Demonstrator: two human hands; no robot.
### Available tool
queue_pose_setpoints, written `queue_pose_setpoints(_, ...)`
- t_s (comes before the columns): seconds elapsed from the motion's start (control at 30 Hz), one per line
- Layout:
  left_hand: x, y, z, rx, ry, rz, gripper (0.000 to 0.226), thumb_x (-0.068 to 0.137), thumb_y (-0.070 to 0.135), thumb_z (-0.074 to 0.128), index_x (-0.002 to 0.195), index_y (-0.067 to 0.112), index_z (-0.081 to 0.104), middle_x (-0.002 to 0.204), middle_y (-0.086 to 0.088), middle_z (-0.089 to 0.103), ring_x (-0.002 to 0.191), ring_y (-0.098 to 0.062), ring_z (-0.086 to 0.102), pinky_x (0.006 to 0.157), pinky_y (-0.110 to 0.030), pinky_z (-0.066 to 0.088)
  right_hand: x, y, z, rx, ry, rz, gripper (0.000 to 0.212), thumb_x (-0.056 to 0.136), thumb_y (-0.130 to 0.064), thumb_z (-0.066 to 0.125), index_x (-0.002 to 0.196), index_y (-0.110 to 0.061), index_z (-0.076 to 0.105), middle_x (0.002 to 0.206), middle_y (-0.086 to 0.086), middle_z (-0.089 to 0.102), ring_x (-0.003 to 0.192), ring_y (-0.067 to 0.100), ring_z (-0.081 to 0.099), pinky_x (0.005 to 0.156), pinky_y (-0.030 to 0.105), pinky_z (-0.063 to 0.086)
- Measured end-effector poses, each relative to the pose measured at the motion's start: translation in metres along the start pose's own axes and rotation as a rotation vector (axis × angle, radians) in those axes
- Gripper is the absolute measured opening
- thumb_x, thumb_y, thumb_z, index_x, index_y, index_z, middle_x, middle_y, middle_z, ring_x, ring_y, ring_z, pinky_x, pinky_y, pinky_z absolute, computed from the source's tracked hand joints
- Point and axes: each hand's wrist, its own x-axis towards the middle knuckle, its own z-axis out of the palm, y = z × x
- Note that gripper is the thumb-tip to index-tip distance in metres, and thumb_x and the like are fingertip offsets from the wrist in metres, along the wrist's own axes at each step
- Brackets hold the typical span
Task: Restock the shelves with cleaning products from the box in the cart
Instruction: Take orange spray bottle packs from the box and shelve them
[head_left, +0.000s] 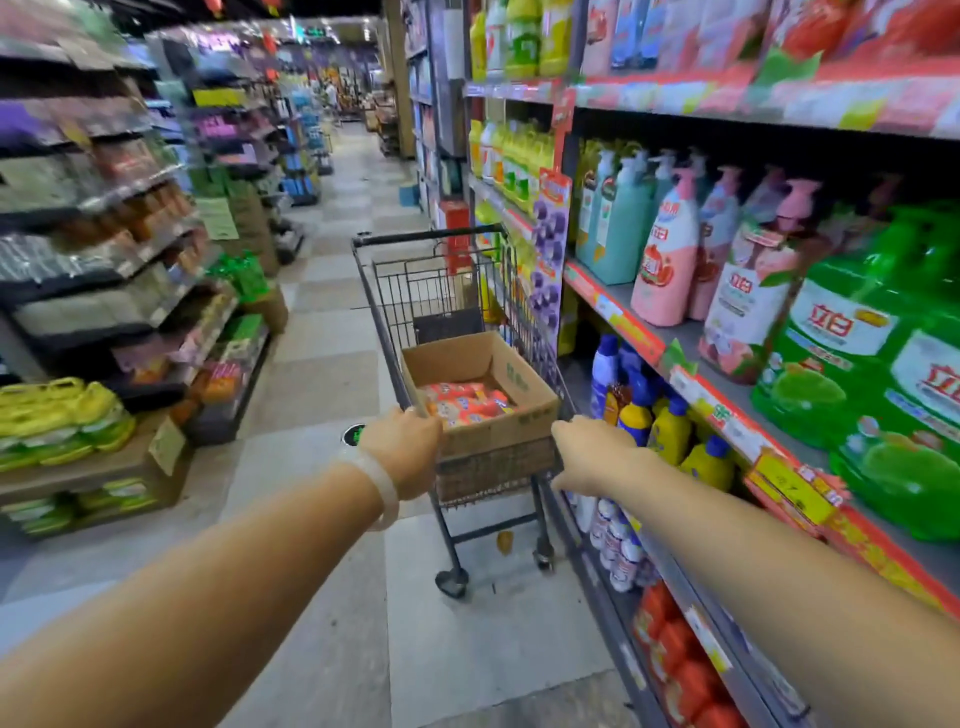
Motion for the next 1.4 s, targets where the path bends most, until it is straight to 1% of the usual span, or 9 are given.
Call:
queue_pose_setpoints(0.37, 0.166, -0.059, 0.042, -0.042, -0.123, 0.004, 0.034, 0.092, 0.025, 0.055, 0.124, 0.014, 0.05, 0.125, -0.007, 0.054, 0.115, -0.023, 0.052, 0.093, -0.033, 0.046, 0.182, 0.0, 0.021, 0.071, -0.155, -0.023, 0.045, 0.086, -0.034, 0.063, 0.12, -0.009, 0.048, 0.125, 0.011, 0.051, 0.116, 0.033, 0.052, 0.09, 0.042, 0.047)
queue_pose_setpoints(0.57, 0.326, -0.112, 0.086, -0.015, -0.214, 0.106, 0.032, 0.091, 0.024, 0.053, 0.123, 0.021, 0.052, 0.126, -0.005, 0.055, 0.115, -0.025, 0.053, 0.096, -0.037, 0.048, 0.33, -0.019, 0.056, 0.232, -0.204, 0.025, 0.044, 0.086, -0.035, 0.064, 0.12, -0.011, 0.049, 0.126, 0.009, 0.052, 0.116, 0.03, 0.053, 0.09, 0.037, 0.046)
queue_pose_setpoints(0.67, 0.432, -0.139, 0.114, 0.041, -0.285, 0.193, 0.033, 0.089, 0.02, 0.048, 0.121, 0.015, 0.052, 0.125, -0.009, 0.053, 0.117, -0.029, 0.051, 0.095, -0.041, 0.047, 0.423, -0.034, 0.082, 0.327, -0.208, 0.129, 0.045, 0.082, -0.027, 0.064, 0.124, -0.015, 0.053, 0.127, 0.009, 0.054, 0.116, 0.029, 0.056, 0.091, 0.035, 0.049)
queue_pose_setpoints(0.8, 0.555, -0.171, 0.151, 0.028, -0.404, 0.289, 0.041, 0.087, 0.026, 0.055, 0.125, 0.012, 0.049, 0.128, -0.012, 0.051, 0.12, -0.032, 0.048, 0.098, -0.04, 0.045, 0.545, -0.044, 0.112, 0.512, -0.279, 0.307, 0.046, 0.083, -0.036, 0.062, 0.122, -0.013, 0.056, 0.126, 0.013, 0.058, 0.115, 0.027, 0.057, 0.094, 0.032, 0.048)
queue_pose_setpoints(0.93, 0.641, -0.196, 0.192, 0.001, -0.528, 0.331, 0.051, 0.088, 0.037, 0.056, 0.134, 0.019, 0.044, 0.131, -0.01, 0.05, 0.124, -0.029, 0.047, 0.104, -0.039, 0.042, 0.617, -0.056, 0.121, 0.637, -0.33, 0.45, 0.014, 0.088, -0.029, 0.058, 0.096, -0.017, 0.058, 0.114, 0.012, 0.063, 0.106, 0.027, 0.06, 0.072, 0.027, 0.039)
queue_pose_setpoints(1.0, 0.673, -0.203, 0.213, 0.017, -0.579, 0.332, 0.05, 0.088, 0.039, 0.055, 0.134, 0.02, 0.045, 0.131, -0.009, 0.051, 0.123, -0.028, 0.049, 0.103, -0.038, 0.042, 0.643, -0.064, 0.131, 0.653, -0.39, 0.488, 0.014, 0.09, -0.025, 0.056, 0.101, -0.017, 0.053, 0.123, 0.013, 0.059, 0.114, 0.028, 0.056, 0.086, 0.031, 0.043)
queue_pose_setpoints(1.13, 0.725, -0.201, 0.259, 0.039, -0.658, 0.377, 0.048, 0.088, 0.031, 0.057, 0.131, 0.015, 0.046, 0.132, -0.01, 0.051, 0.122, -0.028, 0.049, 0.103, -0.036, 0.041, 0.691, -0.069, 0.158, 0.796, -0.407, 0.584, 0.048, 0.095, -0.022, 0.052, 0.137, -0.005, 0.038, 0.141, 0.017, 0.042, 0.131, 0.027, 0.041, 0.101, 0.027, 0.034)
queue_pose_setpoints(1.3, 0.767, -0.188, 0.316, 0.072, -0.744, 0.463, 0.056, 0.093, 0.032, 0.051, 0.141, 0.01, 0.032, 0.142, -0.014, 0.036, 0.13, -0.031, 0.039, 0.109, -0.035, 0.031, 0.747, -0.059, 0.192, 1.021, -0.351, 0.85, 0.058, 0.088, -0.032, 0.063, 0.132, -0.001, 0.041, 0.131, 0.018, 0.053, 0.121, 0.029, 0.051, 0.091, 0.03, 0.041)
queue_pose_setpoints(1.4, 0.787, -0.181, 0.346, 0.05, -0.784, 0.464, 0.065, 0.091, 0.033, 0.053, 0.145, 0.011, 0.025, 0.146, -0.014, 0.03, 0.134, -0.031, 0.034, 0.111, -0.036, 0.028, 0.78, -0.046, 0.228, 1.279, -0.269, 1.018, 0.051, 0.081, -0.029, 0.072, 0.125, -0.01, 0.055, 0.117, 0.007, 0.063, 0.104, 0.017, 0.059, 0.086, 0.028, 0.048)
